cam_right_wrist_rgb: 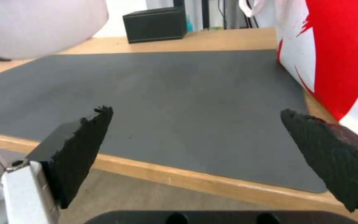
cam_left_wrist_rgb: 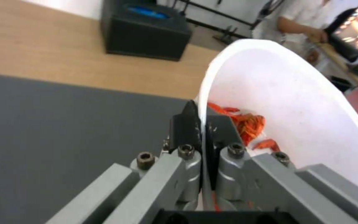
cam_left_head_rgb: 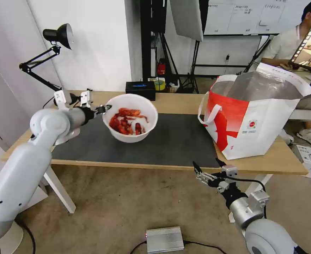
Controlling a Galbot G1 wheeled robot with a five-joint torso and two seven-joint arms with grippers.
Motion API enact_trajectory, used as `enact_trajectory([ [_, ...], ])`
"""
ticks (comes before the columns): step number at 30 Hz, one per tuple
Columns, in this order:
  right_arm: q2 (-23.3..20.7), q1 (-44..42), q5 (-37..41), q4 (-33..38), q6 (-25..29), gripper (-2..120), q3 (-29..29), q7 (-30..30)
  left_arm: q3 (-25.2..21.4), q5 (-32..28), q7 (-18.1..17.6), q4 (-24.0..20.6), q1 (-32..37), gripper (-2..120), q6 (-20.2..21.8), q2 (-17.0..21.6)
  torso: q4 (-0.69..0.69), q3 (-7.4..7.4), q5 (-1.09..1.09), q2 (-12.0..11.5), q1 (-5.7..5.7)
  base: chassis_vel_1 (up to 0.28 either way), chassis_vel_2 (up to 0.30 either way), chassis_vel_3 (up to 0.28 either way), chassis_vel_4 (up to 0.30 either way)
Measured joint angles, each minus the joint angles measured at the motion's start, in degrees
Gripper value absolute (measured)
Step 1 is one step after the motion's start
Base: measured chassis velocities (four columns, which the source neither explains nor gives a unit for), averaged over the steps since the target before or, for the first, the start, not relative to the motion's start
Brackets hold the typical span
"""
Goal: Pick up the trash from the table and place it into the takeout bag.
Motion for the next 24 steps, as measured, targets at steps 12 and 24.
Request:
enact_trajectory([
  [12, 0.0, 0.0, 0.0, 0.0, 0.0, 100, 0.0, 0.0, 3.2, -4.1, -0.1, 1.6, -7.4, 0, 0.0, -4.1, 0.01, 0.00, -0.01, 0.0, 0.00, 0.000, 0.000, 0.000, 0.000],
  [24, 0.0, 0.0, 0.0, 0.0, 0.0, 100, 0.0, 0.0, 7.4, -6.4, -1.0, 5.7, -16.3, 0, 0.0, -10.5, -0.01, 0.00, 0.00, 0.0, 0.00, 0.000, 0.000, 0.000, 0.000],
])
